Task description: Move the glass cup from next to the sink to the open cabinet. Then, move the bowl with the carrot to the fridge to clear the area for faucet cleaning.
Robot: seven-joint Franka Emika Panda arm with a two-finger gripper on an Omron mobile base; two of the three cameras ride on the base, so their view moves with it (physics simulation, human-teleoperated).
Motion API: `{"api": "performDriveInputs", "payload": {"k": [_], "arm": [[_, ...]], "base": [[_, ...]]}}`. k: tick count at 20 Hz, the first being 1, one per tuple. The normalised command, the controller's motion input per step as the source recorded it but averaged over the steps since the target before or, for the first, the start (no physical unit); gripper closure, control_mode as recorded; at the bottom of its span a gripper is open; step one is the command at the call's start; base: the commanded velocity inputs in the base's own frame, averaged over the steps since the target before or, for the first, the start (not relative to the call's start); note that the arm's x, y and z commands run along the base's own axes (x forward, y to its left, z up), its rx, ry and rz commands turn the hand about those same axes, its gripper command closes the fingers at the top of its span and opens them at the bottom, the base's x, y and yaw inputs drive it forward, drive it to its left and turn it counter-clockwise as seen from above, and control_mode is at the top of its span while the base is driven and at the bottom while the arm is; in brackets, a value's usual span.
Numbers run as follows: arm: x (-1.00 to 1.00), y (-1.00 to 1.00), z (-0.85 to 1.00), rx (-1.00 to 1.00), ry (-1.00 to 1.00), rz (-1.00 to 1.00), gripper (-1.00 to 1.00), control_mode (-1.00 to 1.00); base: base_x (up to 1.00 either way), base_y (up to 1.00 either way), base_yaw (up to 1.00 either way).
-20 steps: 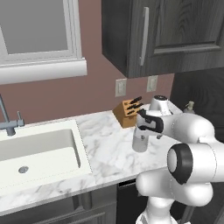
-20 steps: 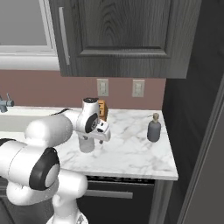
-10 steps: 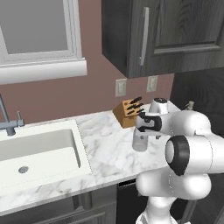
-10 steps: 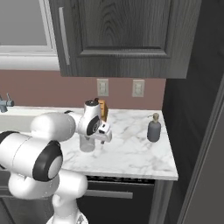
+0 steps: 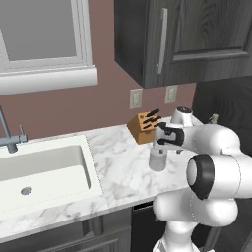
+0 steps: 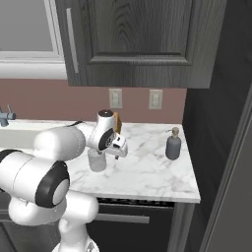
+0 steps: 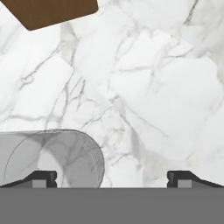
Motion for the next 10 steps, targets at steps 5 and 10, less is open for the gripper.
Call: {"api": "performDriveInputs", "payload": {"k": [5, 10], "arm": [[-0.33, -0.08, 0.31, 0.04, -0.18, 0.0, -1.0, -1.0], [0.08, 0.0, 0.07, 0.0, -0.02, 0.0, -1.0, -1.0]], "base": [[0.0, 0.0, 0.0], [0.0, 0.0, 0.0]]}}
